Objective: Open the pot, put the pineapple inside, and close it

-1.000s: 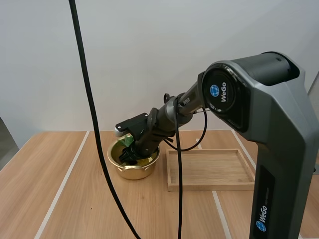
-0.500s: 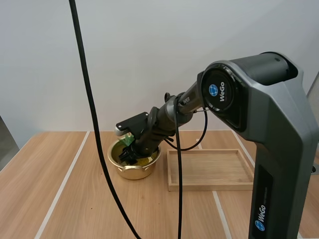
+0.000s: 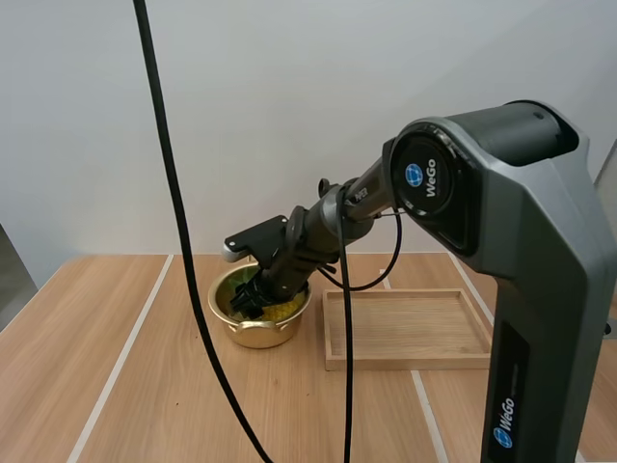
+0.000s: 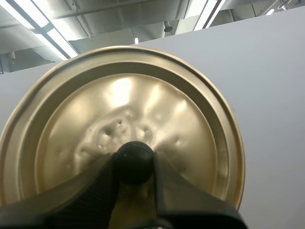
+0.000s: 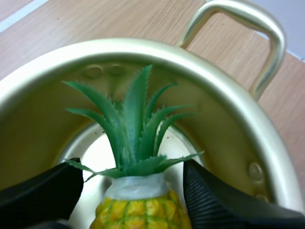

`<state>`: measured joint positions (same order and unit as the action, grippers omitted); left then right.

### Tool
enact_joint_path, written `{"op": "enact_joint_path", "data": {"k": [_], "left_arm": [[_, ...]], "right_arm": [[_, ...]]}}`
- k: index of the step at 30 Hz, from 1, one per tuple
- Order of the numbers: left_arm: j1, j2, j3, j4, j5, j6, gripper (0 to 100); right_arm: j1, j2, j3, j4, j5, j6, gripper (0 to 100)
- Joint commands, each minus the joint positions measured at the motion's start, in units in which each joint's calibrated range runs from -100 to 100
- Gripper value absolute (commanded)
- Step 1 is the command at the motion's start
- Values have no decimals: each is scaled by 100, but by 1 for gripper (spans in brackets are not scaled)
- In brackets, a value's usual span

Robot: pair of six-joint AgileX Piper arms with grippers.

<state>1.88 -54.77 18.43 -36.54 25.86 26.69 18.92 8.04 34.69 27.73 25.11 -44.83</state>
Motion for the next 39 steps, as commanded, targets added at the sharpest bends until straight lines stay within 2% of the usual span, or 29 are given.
{"op": "enact_joint_path", "data": {"k": [1,14,28,31,39], "left_arm": [[-3,-23,-36,-94,-184,-29,0],[-3,-23,-36,-94,-184,-29,0],[-3,-23,-36,-94,-184,-29,0],[-3,-23,-36,-94,-184,-29,0],[-3,-23,-36,-94,-184,-29,0]], "right_arm": [[-74,-166,-116,5,416,22,100],[-74,-991,-918,306,1313,42,100],[-74,-2319,-936,140,1329,67,100],[-74,-2733,-936,-192,1312,307,100],[-74,-3829,-936,-1943,1332,1546,100]]}}
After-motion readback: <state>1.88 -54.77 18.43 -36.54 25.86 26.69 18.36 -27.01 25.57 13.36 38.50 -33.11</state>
